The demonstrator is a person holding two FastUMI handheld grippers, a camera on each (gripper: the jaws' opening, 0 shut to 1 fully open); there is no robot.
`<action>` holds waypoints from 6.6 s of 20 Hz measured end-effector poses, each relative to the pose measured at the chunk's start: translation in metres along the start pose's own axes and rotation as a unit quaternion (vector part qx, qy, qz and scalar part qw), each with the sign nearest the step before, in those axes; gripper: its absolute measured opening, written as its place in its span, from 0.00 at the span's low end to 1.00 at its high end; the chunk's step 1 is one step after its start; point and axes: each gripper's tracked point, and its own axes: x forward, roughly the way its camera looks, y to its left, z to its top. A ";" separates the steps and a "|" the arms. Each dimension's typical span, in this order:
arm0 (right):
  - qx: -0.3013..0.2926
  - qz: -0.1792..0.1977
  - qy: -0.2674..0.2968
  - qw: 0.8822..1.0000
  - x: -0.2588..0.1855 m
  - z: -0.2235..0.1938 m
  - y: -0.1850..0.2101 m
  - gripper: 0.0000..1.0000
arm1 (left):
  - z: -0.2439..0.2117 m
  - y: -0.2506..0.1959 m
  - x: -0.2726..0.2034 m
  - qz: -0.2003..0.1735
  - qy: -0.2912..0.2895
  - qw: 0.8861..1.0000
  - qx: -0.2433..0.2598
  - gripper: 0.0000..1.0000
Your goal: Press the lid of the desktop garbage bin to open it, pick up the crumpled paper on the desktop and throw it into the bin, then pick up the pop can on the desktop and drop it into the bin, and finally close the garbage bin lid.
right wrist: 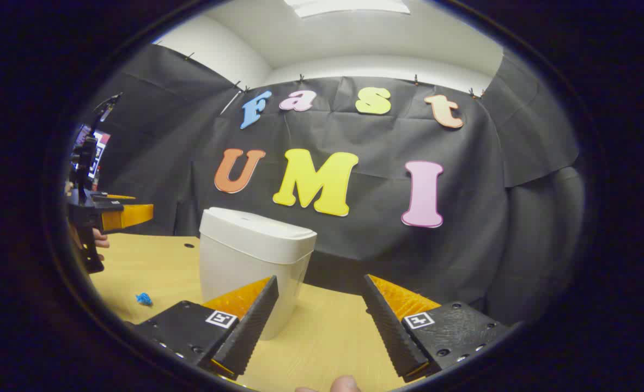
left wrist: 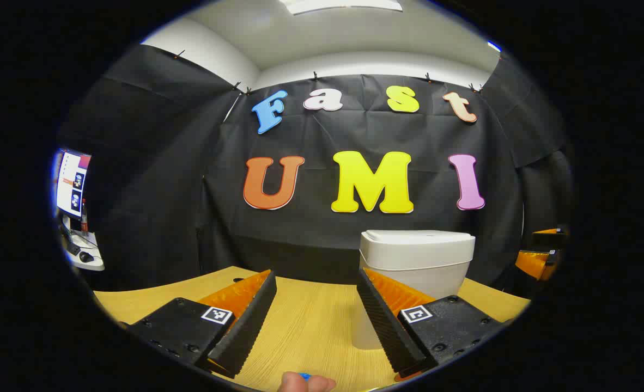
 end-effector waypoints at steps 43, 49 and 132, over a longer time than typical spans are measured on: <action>0.100 0.022 0.065 0.993 0.058 0.072 0.053 0.69 | 0.060 -0.015 -0.016 -0.060 0.017 0.998 -0.004 0.96; 0.083 0.071 0.103 0.989 0.103 0.057 0.105 0.00 | 0.049 0.002 -0.015 -0.043 0.025 0.999 -0.009 0.96; 0.139 0.093 0.167 0.972 -0.082 -0.129 0.167 0.95 | -0.150 0.000 -0.073 -0.099 0.253 0.962 -0.021 0.14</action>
